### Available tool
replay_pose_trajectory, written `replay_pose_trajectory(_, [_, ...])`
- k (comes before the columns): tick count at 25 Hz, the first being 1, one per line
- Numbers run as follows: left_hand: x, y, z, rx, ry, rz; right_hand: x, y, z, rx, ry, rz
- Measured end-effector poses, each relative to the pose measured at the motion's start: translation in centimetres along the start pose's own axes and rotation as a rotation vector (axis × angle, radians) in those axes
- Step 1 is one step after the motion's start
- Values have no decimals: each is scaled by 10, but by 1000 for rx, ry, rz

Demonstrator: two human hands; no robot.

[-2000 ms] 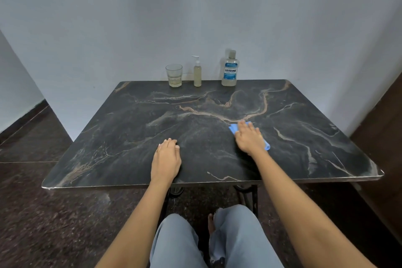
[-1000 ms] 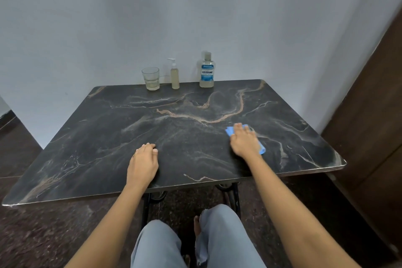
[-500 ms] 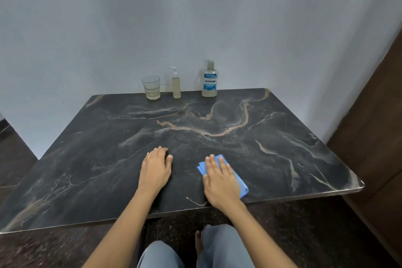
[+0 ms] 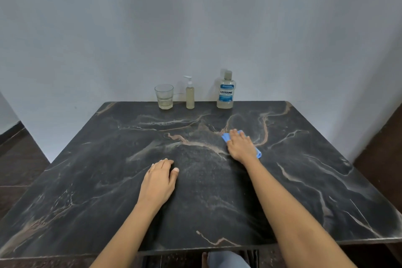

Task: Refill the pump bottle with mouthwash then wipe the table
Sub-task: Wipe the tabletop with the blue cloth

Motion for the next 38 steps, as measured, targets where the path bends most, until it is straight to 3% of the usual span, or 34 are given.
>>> replay_pose_trajectory(5, [43, 26, -41, 72, 55, 13, 40, 21, 62, 24, -196, -5])
replay_pose_trajectory(11, [78, 47, -97, 44, 100, 30, 86, 18, 11, 20, -209, -8])
replay_pose_trajectory(19, [63, 66, -150, 43, 119, 94, 126, -45, -237, -84, 239, -102])
replay_pose_trajectory(25, [-9, 105, -203, -74, 282, 272, 56, -104, -381, -174, 556, -234])
replay_pose_trajectory(32, [-104, 127, -220, -232, 391, 385, -41, -141, -422, -274, 807, -329])
replay_pose_trajectory(38, [-144, 118, -209, -313, 409, 386, -135, -157, -408, -346, 986, -387])
Point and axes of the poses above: each hand's wrist, its own x-axis towards the middle knuckle, its own y-axis out of the back of the hand, z = x × y, the point moved 9 cm from there along x, towards the middle knuckle, and after that the axes turned 15 degrees about -z, right-handed, at the moved point
